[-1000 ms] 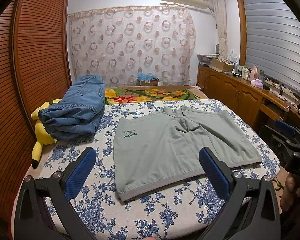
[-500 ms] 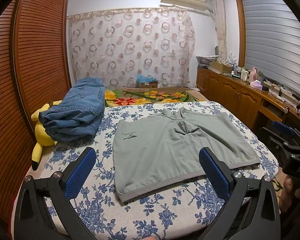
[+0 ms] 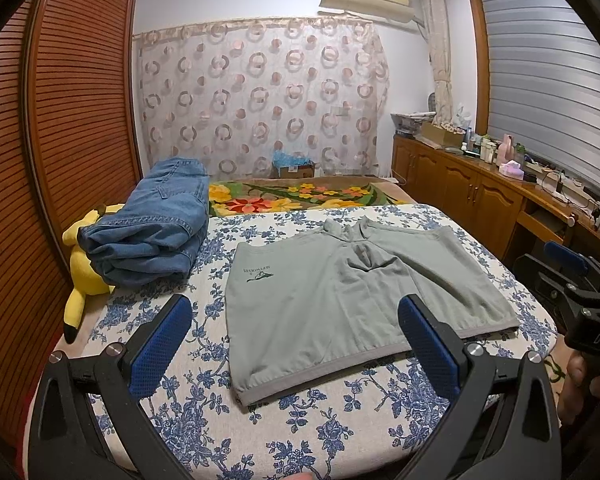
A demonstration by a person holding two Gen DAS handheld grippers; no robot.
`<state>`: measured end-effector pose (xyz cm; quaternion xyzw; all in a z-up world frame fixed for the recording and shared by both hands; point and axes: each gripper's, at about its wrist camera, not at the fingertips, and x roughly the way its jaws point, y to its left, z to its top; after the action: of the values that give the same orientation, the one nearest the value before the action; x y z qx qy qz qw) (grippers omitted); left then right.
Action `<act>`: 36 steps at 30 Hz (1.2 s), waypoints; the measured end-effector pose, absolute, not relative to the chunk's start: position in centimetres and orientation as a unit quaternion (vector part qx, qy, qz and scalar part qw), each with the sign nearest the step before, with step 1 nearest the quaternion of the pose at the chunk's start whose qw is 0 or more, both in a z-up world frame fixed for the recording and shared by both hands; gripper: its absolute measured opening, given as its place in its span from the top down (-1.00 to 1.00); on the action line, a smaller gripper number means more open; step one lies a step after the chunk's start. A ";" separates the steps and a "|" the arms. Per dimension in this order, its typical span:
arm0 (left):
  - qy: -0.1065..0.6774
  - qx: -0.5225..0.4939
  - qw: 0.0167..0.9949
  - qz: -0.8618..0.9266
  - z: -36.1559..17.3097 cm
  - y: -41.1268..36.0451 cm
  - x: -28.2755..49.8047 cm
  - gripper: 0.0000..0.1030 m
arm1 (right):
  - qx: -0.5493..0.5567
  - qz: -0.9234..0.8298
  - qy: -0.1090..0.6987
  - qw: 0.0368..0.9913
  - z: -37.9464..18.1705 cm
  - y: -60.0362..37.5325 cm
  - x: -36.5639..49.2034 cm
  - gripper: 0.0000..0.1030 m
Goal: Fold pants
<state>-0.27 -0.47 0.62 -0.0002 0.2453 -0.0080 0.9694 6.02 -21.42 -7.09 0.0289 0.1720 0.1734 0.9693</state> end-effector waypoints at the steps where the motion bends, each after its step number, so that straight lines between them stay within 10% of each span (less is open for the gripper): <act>1: 0.245 0.000 0.969 -0.008 0.7 -0.5 -0.3 -1.00 | 0.029 0.173 0.172 0.969 -7.1 -21.4 6.0 -1.00; 36: 0.290 0.017 0.956 -0.039 -1.7 -1.3 2.0 -1.00 | 0.024 0.177 0.202 0.963 -8.7 -22.2 7.7 -1.00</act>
<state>2.04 -1.30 -1.69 0.0173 0.2901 -0.0393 0.9560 7.71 -22.18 -8.68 0.0245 0.2017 0.1766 0.9631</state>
